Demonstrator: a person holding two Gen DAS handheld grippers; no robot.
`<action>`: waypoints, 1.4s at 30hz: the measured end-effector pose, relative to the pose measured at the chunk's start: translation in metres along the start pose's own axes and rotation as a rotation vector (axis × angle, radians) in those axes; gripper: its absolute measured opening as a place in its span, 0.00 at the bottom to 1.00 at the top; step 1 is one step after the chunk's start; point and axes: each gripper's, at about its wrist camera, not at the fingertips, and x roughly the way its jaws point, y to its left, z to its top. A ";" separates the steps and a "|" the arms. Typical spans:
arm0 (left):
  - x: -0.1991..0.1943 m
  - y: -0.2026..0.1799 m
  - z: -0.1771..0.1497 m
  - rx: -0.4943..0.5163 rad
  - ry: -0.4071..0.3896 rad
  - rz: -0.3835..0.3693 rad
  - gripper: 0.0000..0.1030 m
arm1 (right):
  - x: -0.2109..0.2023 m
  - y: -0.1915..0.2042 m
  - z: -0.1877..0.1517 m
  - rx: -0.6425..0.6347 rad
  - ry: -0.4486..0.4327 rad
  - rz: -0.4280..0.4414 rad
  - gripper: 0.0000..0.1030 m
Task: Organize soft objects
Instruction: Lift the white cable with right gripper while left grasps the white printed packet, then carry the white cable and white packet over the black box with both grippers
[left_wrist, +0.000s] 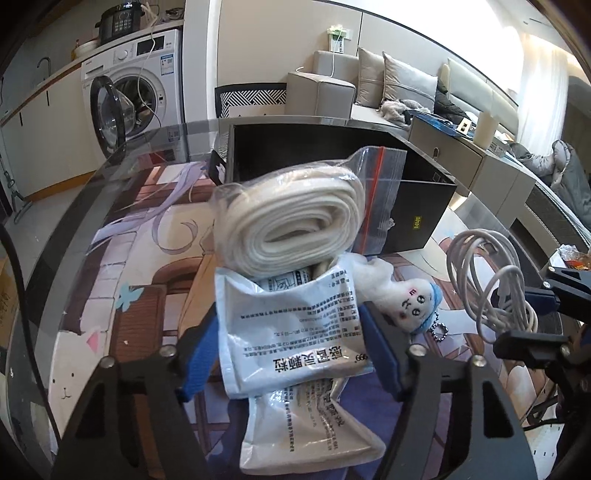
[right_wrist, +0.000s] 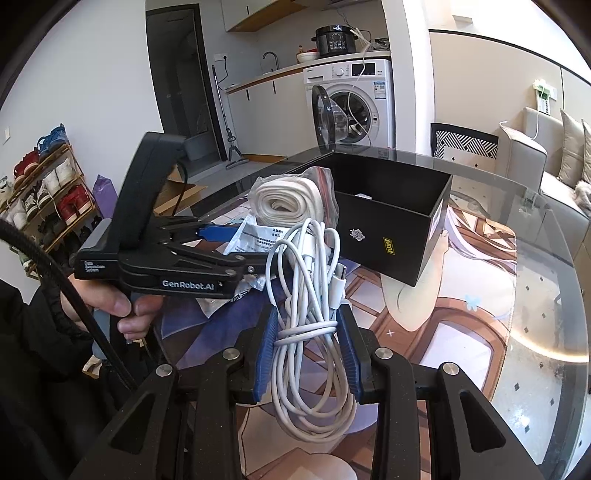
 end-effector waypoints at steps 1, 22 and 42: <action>-0.002 0.001 0.000 -0.001 -0.002 -0.005 0.66 | 0.000 0.000 0.000 0.000 -0.002 0.001 0.32; -0.049 0.013 0.005 0.009 -0.131 -0.092 0.64 | -0.022 0.000 0.026 0.102 -0.113 -0.057 0.32; -0.069 0.021 0.064 0.025 -0.234 -0.129 0.65 | -0.033 -0.004 0.083 0.143 -0.159 -0.111 0.32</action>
